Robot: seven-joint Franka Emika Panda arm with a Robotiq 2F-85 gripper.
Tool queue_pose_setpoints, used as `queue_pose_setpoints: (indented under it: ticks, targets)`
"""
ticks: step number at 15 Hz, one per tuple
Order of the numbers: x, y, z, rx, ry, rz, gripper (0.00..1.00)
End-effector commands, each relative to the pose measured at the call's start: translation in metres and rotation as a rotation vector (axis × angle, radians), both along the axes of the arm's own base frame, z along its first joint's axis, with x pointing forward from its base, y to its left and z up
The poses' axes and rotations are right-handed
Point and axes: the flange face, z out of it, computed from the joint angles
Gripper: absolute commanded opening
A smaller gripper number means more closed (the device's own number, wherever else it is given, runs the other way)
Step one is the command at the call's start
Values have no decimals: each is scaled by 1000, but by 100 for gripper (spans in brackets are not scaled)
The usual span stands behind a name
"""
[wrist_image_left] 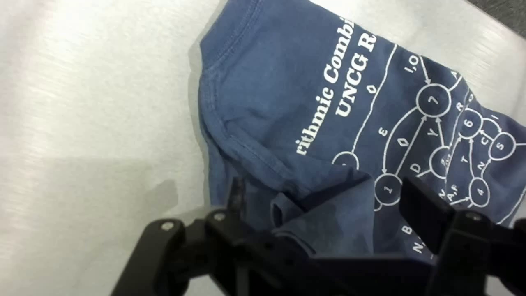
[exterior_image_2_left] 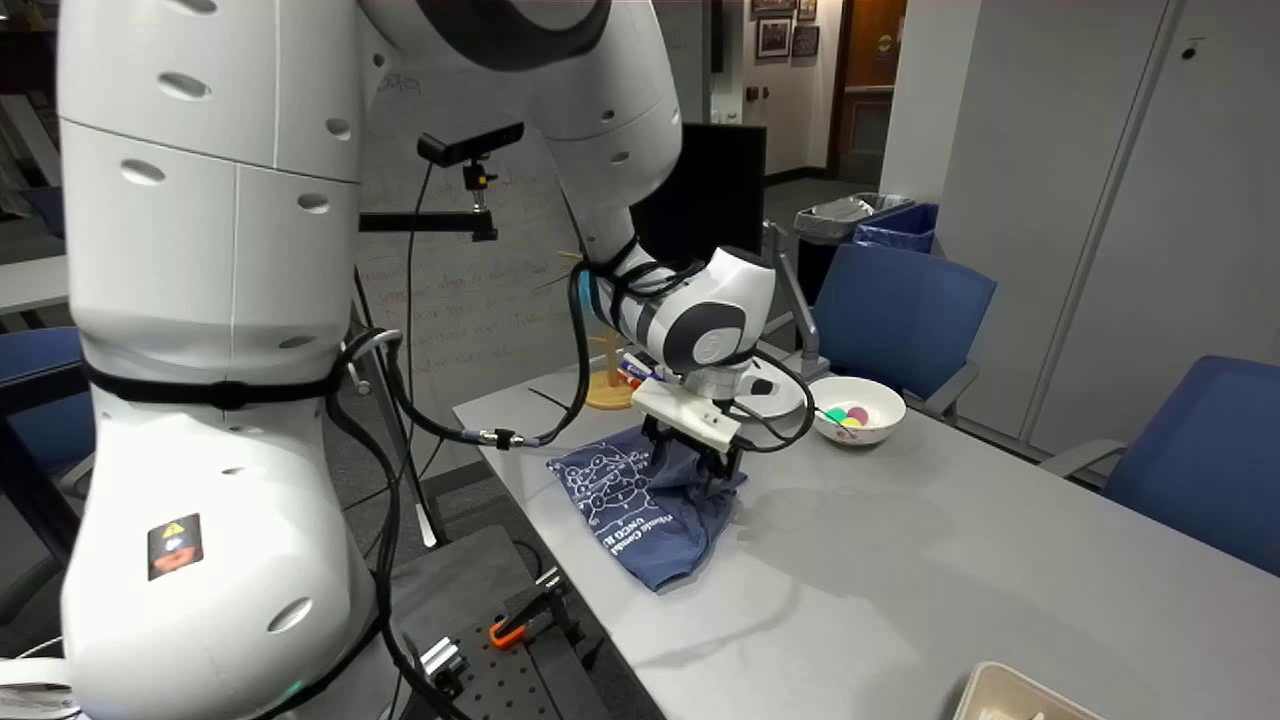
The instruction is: Unfold the T-shirt slightly and move it to the right
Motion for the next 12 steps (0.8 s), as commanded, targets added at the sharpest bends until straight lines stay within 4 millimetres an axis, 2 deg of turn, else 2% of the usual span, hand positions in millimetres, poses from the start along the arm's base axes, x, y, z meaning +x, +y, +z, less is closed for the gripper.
queue_pose_setpoints:
  ticks: [1,8,12]
  targets:
    - [3,-8,-15,27,-3,-6,93]
    - [20,-9,-32,74,-26,-13,92]
    - [33,-9,-38,100,-46,-17,86]
